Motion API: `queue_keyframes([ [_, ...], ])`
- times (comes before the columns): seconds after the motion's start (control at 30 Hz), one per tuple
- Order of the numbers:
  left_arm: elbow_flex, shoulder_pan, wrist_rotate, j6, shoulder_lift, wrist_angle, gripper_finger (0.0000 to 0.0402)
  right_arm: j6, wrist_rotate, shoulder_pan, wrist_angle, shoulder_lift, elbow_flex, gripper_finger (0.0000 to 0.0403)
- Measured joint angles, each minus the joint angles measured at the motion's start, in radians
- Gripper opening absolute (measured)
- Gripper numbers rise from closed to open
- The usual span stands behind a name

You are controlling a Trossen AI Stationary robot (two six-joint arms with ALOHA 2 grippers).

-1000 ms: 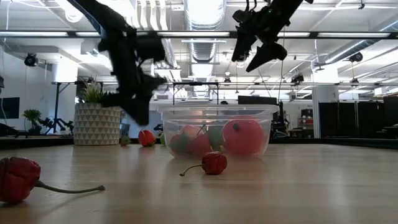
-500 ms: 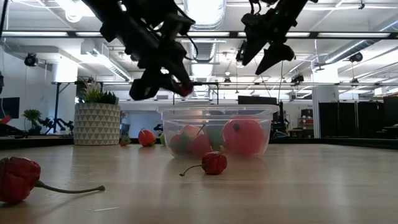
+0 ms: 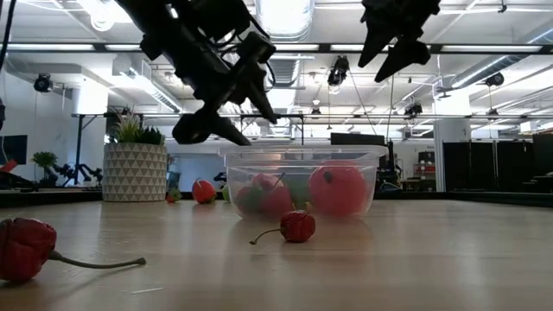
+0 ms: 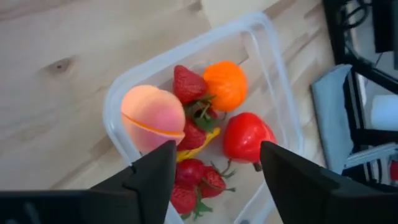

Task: Pick and placing Produce into tupperware
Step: Put the pink peach into the transparent container

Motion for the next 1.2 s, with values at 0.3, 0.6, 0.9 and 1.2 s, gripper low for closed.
queue_keyframes([
  [0.3, -0.003, 0.0, -0.229, 0.113, -0.129, -0.072, 0.0226, -0.026, 0.05, -0.006, -0.032, -0.009, -0.002, 0.0297],
  [0.6, 0.006, 0.01, -0.336, 0.61, -0.31, -0.325, 0.0226, -0.007, 0.05, -0.039, -0.033, 0.021, -0.003, 0.0291],
  [0.9, 0.004, 0.086, -0.446, 0.621, -0.498, -0.416, 0.0226, 0.185, -0.008, -0.213, -0.062, 0.129, -0.004, 0.0292],
  [1.2, -0.017, 0.09, -0.501, 0.618, -0.659, -0.414, 0.0226, 0.137, -0.1, -0.233, -0.05, 0.179, 0.031, 0.0296],
])
